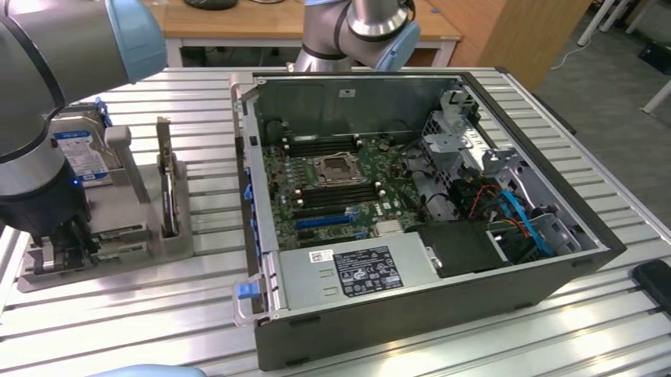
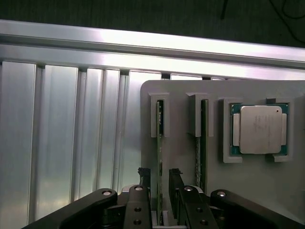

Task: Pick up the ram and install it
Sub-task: 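Pick up the ram and move it above insertion slot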

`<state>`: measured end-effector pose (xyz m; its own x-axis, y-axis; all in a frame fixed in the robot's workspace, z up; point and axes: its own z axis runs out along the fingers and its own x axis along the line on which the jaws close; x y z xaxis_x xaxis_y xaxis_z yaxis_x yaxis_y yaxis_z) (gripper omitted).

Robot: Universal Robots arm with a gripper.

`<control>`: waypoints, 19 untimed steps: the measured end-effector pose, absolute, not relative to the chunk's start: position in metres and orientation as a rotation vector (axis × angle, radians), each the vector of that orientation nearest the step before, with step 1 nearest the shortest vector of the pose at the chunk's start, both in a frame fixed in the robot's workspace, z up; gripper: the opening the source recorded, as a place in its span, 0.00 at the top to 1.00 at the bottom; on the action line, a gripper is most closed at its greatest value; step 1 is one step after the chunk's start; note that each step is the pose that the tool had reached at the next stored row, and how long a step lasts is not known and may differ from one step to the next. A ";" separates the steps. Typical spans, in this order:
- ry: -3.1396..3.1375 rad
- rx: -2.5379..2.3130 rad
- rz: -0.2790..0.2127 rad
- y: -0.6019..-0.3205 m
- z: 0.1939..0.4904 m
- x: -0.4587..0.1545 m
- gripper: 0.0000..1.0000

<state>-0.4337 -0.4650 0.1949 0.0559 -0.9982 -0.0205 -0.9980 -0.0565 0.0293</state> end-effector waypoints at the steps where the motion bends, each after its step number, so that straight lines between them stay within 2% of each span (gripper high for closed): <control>1: -2.153 2.278 -0.056 -0.465 0.195 -0.434 0.70; 19: -2.160 2.286 -0.052 -0.465 0.192 -0.438 0.70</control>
<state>-0.4375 -0.4649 0.1918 0.0562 -0.9981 -0.0271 -0.9982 -0.0567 0.0199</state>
